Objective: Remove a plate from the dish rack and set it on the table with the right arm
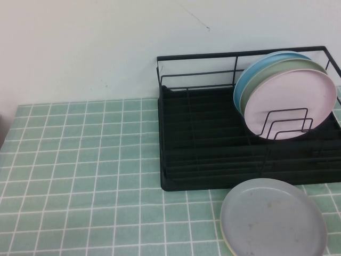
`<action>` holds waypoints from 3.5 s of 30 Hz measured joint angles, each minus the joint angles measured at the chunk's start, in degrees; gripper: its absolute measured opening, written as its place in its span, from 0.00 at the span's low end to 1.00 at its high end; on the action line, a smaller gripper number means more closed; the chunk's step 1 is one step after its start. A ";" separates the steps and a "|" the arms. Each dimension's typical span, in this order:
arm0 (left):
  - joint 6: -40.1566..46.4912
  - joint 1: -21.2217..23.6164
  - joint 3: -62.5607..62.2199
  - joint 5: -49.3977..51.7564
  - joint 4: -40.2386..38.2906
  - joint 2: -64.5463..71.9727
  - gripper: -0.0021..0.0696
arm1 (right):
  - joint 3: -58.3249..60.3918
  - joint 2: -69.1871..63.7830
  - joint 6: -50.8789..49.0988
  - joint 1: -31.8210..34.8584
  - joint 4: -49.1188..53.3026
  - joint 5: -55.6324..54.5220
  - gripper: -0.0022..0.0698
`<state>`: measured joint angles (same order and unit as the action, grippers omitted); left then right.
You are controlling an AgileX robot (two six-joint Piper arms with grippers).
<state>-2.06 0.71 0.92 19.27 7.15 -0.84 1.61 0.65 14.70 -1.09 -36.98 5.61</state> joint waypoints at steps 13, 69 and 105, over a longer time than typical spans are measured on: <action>0.00 0.00 0.00 0.00 0.00 0.00 0.02 | -4.88 -5.33 1.47 0.00 -7.64 15.33 0.03; 0.00 0.00 0.00 0.00 0.00 0.00 0.02 | -75.44 -103.19 99.68 0.00 -11.46 14.17 0.49; 0.00 0.00 0.00 0.00 0.00 0.00 0.02 | -78.21 -81.59 81.28 0.55 -5.58 18.10 0.17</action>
<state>-2.06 0.71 0.92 19.27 7.15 -0.84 -76.61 -80.94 95.98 -0.55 -42.56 23.70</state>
